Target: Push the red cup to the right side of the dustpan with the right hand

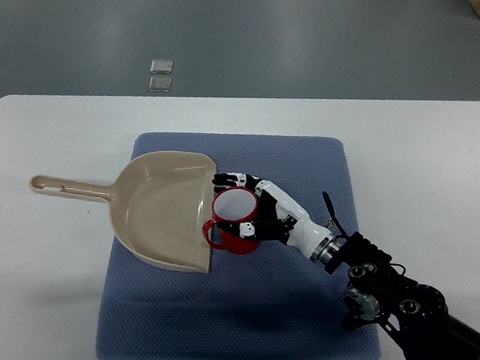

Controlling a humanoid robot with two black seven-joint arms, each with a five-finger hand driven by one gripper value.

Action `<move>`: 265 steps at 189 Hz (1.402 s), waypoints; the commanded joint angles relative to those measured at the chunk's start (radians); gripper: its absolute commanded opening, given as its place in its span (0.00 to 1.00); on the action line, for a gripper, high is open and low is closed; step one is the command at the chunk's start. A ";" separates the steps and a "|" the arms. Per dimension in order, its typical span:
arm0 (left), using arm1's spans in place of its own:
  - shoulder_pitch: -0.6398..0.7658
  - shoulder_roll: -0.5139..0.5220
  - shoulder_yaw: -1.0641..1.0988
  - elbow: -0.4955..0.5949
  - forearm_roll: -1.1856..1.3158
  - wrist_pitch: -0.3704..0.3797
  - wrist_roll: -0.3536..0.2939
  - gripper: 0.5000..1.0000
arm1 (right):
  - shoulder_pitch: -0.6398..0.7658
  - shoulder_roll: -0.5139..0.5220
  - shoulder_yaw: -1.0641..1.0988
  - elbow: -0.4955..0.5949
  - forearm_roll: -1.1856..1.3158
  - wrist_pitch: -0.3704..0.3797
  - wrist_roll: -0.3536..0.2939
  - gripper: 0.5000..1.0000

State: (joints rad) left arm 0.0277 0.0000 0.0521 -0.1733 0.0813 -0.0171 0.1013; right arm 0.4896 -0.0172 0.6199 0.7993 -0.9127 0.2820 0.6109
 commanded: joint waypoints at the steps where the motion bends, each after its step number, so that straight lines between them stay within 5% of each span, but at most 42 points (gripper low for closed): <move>1: 0.000 0.000 0.000 0.000 0.000 0.000 0.000 1.00 | 0.000 0.014 0.000 0.000 0.000 -0.003 0.000 0.71; 30: 0.000 0.000 0.000 0.000 0.000 0.000 0.001 1.00 | 0.000 0.013 0.003 0.003 0.005 0.005 0.000 0.86; 147: -0.002 0.000 0.000 -0.002 0.000 0.000 0.000 1.00 | 0.009 -0.136 0.201 0.043 0.172 0.106 0.000 0.86; 176: -0.002 0.000 0.000 -0.002 0.000 0.000 0.001 1.00 | 0.073 -0.193 0.251 0.027 0.437 0.094 -0.299 0.86; 203: -0.002 0.000 0.000 -0.008 0.000 0.000 0.000 1.00 | 0.119 -0.213 0.250 0.011 0.690 0.077 -0.494 0.86; 236: -0.002 0.000 0.000 -0.008 0.000 0.000 0.000 1.00 | 0.176 -0.214 0.233 0.000 0.799 -0.026 -0.539 0.86; 265: -0.002 0.000 0.000 -0.005 0.000 0.000 0.000 1.00 | 0.172 -0.218 0.248 -0.023 0.795 0.109 -0.508 0.86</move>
State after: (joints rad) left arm 0.0261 0.0000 0.0522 -0.1805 0.0813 -0.0168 0.1014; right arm 0.6632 -0.2310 0.8567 0.7859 -0.1179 0.2921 0.0819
